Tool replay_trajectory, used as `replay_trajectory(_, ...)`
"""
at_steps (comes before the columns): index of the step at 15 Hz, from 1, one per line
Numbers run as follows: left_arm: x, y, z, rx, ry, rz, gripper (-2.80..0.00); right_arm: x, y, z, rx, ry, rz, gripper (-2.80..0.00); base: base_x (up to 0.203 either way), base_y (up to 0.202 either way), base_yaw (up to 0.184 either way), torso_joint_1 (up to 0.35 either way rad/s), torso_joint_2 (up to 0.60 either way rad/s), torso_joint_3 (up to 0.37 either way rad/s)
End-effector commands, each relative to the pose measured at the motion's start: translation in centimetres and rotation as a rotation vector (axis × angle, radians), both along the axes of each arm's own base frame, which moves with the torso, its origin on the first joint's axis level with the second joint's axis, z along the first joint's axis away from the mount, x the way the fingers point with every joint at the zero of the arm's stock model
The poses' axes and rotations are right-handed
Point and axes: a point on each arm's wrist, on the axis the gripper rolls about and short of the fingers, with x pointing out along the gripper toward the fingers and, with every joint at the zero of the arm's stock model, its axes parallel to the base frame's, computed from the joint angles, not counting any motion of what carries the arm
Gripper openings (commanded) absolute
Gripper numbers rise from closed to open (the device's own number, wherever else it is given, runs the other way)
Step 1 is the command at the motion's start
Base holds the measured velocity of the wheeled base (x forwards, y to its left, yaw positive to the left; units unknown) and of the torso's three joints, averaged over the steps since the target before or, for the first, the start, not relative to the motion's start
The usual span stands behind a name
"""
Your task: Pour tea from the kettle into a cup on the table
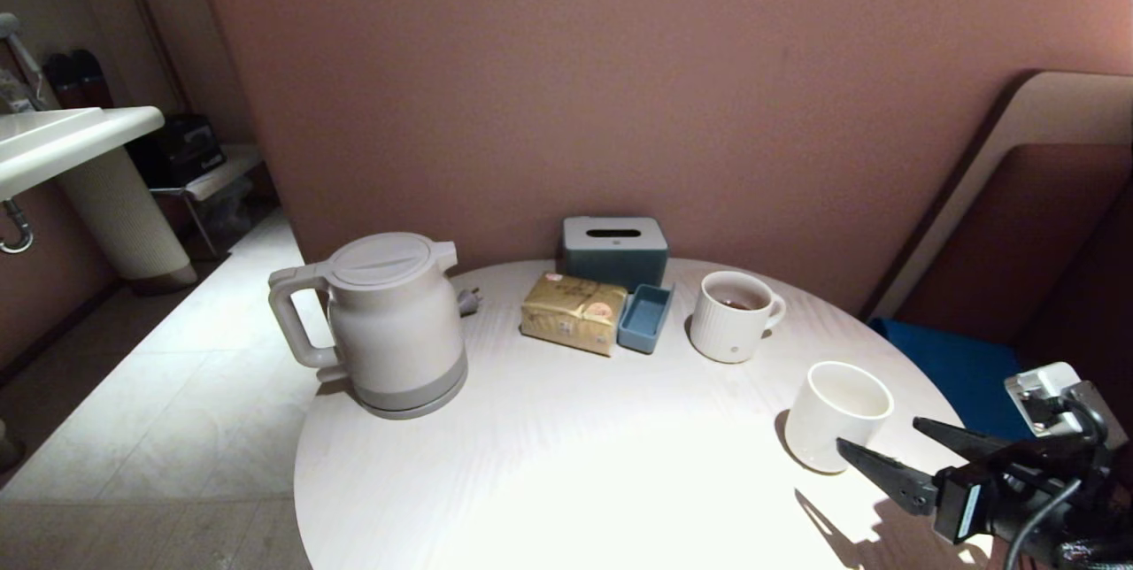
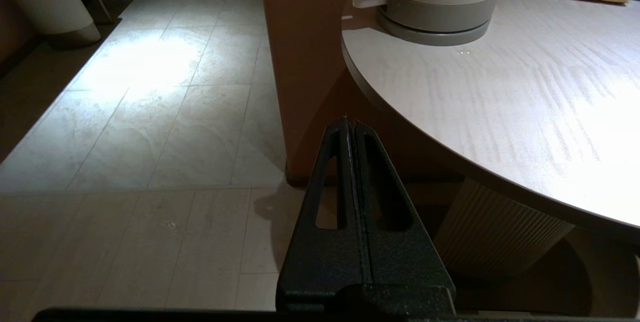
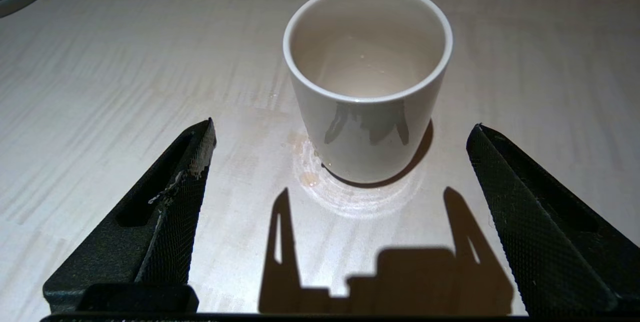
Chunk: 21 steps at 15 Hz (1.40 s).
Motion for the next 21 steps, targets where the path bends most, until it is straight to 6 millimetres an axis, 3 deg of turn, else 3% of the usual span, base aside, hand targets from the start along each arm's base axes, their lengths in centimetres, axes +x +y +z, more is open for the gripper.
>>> replay_trajectory(1, 0.0, 0.0, 0.0, 0.0, 0.001, 0.0, -2.8, -2.3, -0.1, 2.2, -0.001, -0.118, -0.024, 0.0, 0.0, 0.0, 0.0, 0.0, 0.0, 0.0)
replay_trajectory(3, 0.0, 0.0, 0.0, 0.0, 0.001, 0.001, -2.8, -3.7, -0.3, 3.2, -0.003, -0.151, -0.073, 0.0, 0.0, 0.0, 0.0, 0.0, 0.0, 0.0)
replay_trajectory(7, 0.0, 0.0, 0.0, 0.0, 0.001, 0.001, -2.8, -8.5, -0.5, 4.6, 0.03, -0.234, -0.111, 0.0, 0.0, 0.0, 0.0, 0.0, 0.0, 0.0)
replay_trajectory(12, 0.0, 0.0, 0.0, 0.0, 0.001, 0.0, -2.8, -14.7, -0.8, 4.8, 0.032, -0.199, -0.138, 0.0, 0.0, 0.0, 0.0, 0.0, 0.0, 0.0)
replay_trajectory(17, 0.0, 0.0, 0.0, 0.0, 0.001, 0.0, -2.8, -17.9, -1.2, 4.8, -0.001, -0.284, -0.276, 0.0, 0.0, 0.0, 0.0, 0.0, 0.0, 0.0)
replay_trajectory(21, 0.0, 0.0, 0.0, 0.0, 0.001, 0.0, -2.8, -20.1, -1.3, 2.5, -0.086, -0.347, -0.363, 0.0, 0.0, 0.0, 0.0, 0.0, 0.0, 0.0)
